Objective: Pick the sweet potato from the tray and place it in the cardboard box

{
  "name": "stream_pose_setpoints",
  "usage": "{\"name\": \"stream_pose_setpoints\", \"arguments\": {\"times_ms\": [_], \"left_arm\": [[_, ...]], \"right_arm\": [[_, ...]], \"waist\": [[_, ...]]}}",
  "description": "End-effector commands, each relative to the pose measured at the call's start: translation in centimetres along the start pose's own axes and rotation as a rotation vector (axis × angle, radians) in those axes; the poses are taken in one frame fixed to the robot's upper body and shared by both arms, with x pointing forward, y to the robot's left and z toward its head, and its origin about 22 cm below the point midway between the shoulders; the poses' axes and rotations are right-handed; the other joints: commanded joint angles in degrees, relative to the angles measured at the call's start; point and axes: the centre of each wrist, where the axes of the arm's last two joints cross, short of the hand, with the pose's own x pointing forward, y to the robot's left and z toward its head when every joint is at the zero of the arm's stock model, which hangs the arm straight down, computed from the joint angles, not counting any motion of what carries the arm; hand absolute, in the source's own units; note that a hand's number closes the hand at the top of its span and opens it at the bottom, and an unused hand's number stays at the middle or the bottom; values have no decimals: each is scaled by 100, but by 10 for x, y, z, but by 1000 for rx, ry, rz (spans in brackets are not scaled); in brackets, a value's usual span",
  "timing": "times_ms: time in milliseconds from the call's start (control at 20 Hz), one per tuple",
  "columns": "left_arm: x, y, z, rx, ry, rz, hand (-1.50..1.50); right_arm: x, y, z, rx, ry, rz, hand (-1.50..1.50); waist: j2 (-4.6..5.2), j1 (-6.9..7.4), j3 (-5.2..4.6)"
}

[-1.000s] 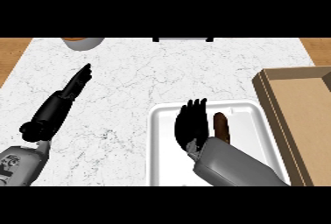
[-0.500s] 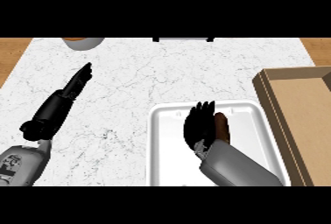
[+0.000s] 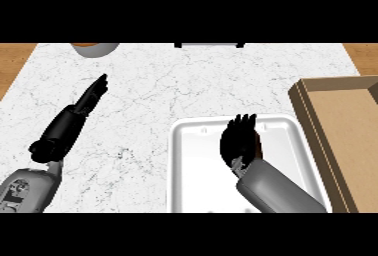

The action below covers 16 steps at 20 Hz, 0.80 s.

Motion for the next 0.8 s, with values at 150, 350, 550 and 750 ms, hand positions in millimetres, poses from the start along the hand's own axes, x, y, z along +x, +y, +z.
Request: {"name": "stream_pose_setpoints", "arguments": {"times_ms": [150,350,550,750], "left_arm": [[6,7,1,-5,-13,-5,0],[4,21,3,3,14,-12,0],[7,0,4,-20,-1,13,0],[13,-1,1,-8,-1,-9,0]], "right_arm": [[-21,21,-16,7,51,-23,-150],[-12,8,-15,33,9,-21,-150],[-31,32,-31,-29,-102,27,150],[-16,21,-34,-143,-135,48,150]], "waist": [[1,5,0],[2,15,0],[7,30,1],[11,55,2]]}}
